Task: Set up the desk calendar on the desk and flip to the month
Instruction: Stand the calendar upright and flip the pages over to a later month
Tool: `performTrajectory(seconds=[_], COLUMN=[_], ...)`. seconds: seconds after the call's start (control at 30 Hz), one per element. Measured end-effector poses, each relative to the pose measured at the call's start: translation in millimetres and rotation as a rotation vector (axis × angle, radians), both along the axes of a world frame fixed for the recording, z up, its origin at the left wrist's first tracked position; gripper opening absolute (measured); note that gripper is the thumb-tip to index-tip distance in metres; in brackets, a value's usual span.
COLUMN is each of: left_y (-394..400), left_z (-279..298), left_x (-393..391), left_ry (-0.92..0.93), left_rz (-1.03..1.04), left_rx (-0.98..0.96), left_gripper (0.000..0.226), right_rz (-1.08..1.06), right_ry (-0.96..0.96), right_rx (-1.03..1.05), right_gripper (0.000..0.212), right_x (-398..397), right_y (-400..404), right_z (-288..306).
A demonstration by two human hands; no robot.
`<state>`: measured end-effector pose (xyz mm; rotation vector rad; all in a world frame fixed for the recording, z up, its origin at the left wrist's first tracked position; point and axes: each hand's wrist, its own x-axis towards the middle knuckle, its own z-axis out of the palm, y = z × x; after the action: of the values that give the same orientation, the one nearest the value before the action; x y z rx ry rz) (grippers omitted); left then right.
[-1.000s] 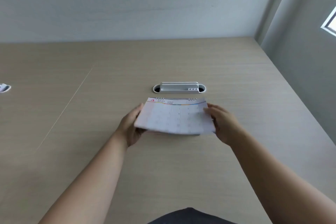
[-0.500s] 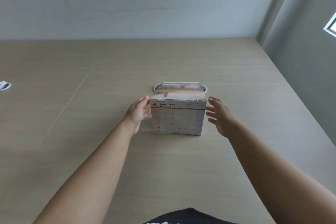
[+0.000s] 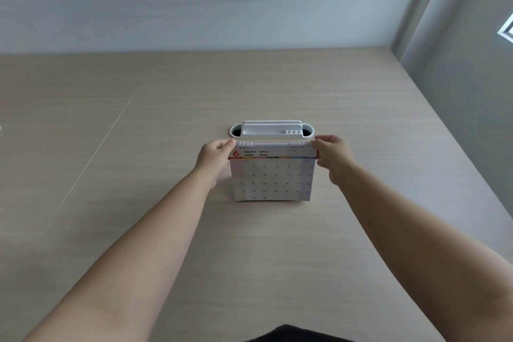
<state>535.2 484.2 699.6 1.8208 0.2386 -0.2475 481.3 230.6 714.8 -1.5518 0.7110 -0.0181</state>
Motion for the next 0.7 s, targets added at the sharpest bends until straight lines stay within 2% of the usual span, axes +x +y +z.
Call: performTrajectory(seconds=[0.13, 0.47, 0.7], left_y=[-13, -45, -50], left_z=[8, 26, 5], left_x=[29, 103, 107], left_ry=[-0.012, -0.029, 0.027], left_rz=[0.017, 0.057, 0.058], left_rx=[0.001, 0.018, 0.023], left_gripper=[0.013, 0.013, 0.014], right_rz=[-0.042, -0.076, 0.036], right_ry=[-0.034, -0.081, -0.079], right_rx=[-0.016, -0.003, -0.030], right_gripper=[0.004, 0.006, 0.012], right_x=[28, 89, 97], right_y=[-11, -36, -52], right_z=[6, 9, -4])
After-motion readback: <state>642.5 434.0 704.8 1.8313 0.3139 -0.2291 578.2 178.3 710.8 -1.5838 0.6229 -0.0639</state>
